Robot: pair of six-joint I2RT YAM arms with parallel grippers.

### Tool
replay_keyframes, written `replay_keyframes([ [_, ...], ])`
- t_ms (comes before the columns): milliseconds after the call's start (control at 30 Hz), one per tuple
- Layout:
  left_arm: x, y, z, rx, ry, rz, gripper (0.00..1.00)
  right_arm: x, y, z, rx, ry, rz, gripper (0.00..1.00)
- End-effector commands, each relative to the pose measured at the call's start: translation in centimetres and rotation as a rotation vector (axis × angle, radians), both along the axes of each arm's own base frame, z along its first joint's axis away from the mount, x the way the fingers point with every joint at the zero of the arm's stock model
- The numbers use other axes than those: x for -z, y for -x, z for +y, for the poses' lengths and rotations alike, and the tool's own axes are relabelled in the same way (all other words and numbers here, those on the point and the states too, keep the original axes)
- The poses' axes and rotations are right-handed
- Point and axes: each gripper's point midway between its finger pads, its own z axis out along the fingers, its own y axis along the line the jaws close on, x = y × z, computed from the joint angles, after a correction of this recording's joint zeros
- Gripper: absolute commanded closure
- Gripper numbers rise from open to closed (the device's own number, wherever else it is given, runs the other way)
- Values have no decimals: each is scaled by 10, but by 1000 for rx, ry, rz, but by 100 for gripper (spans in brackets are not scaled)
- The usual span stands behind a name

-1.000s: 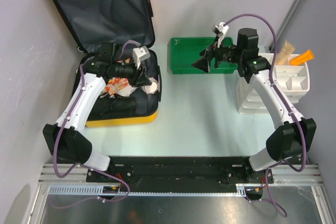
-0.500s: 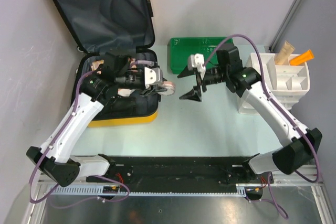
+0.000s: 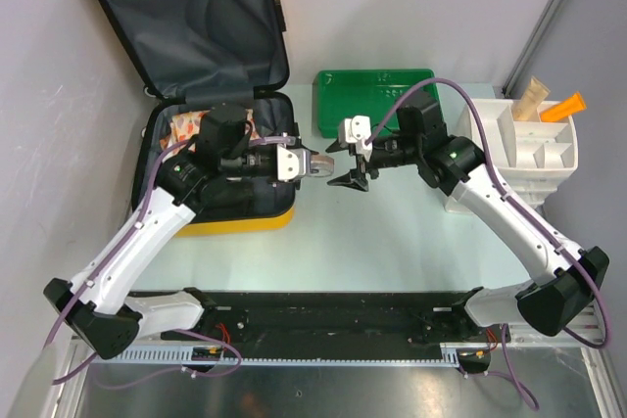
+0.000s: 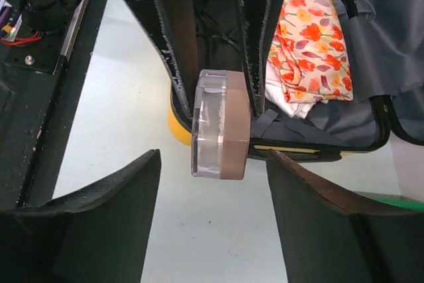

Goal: Open, take out, and arrange the luggage

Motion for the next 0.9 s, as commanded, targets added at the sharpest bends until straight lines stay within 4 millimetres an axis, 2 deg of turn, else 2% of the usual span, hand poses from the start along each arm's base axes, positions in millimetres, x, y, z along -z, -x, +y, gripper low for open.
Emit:
replay_keyframes([
  [0, -30, 3, 0, 0, 64, -117, 100, -8, -11, 5, 57, -23, -19, 34],
  [100, -32, 5, 0, -3, 70, -129, 100, -8, -13, 6, 81, -29, -7, 40],
  [200, -33, 8, 0, -5, 75, -134, 100, -14, -19, 6, 118, -51, -2, 53],
  [233, -32, 8, 0, -7, 76, -129, 100, -16, -20, 5, 127, -56, -4, 63],
  [300, -34, 7, 1, -17, 79, -125, 98, -19, -21, 6, 137, -68, 2, 74],
  [333, -33, 7, 1, -26, 82, -109, 91, -20, -20, 5, 142, -69, 5, 88],
  [367, -33, 5, 1, -38, 81, -101, 69, -20, -21, 4, 147, -70, 6, 94],
  [400, -32, 1, 3, -66, 76, -97, 59, -20, -22, 3, 156, -71, 11, 99],
  [467, -33, -5, 7, -131, 89, -48, 34, -23, -28, -5, 203, -76, 6, 100],
  [533, -41, -16, 15, -221, 128, 21, 29, -27, -40, -18, 276, -90, -4, 100],
  [600, -54, -28, 30, -286, 183, 76, 17, -37, -48, -32, 356, -115, -68, 100],
  [667, -56, -45, 45, -376, 231, 167, 14, -52, -58, -43, 416, -141, -172, 100],
  [733, -58, -53, 51, -422, 272, 238, 13, -64, -70, -61, 521, -155, -298, 100],
  [767, -55, -60, 58, -453, 280, 263, 13, -82, -74, -66, 548, -195, -387, 100],
  [833, -50, -67, 62, -485, 300, 320, 13, -95, -79, -80, 598, -170, -559, 100],
  [867, -47, -69, 62, -492, 303, 339, 13, -109, -78, -80, 605, -188, -649, 100],
])
